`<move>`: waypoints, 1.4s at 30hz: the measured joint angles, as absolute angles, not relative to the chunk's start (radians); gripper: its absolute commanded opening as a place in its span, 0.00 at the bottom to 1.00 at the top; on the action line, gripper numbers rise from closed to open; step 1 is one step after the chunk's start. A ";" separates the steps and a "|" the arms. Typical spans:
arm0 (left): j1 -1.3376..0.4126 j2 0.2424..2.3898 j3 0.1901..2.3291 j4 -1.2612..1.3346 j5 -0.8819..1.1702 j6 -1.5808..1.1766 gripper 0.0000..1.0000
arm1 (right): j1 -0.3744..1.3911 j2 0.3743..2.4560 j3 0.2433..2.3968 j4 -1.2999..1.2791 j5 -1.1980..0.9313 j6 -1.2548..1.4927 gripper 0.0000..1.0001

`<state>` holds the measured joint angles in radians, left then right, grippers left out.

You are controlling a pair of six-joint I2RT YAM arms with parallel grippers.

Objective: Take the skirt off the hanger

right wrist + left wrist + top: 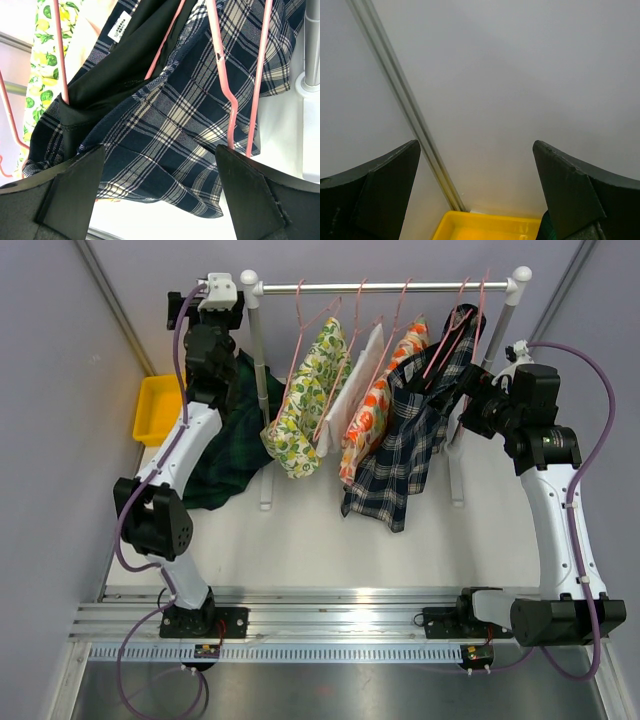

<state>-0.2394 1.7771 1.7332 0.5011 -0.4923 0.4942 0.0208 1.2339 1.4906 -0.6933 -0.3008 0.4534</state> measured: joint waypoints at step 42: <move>0.205 1.077 0.945 1.202 -0.950 0.719 0.99 | 0.176 1.279 1.499 -0.749 -0.305 0.444 1.00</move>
<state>0.2050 1.0767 0.9447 1.2018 -0.9501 0.7193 0.1761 1.2789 1.4986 -0.7494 -0.3050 0.4438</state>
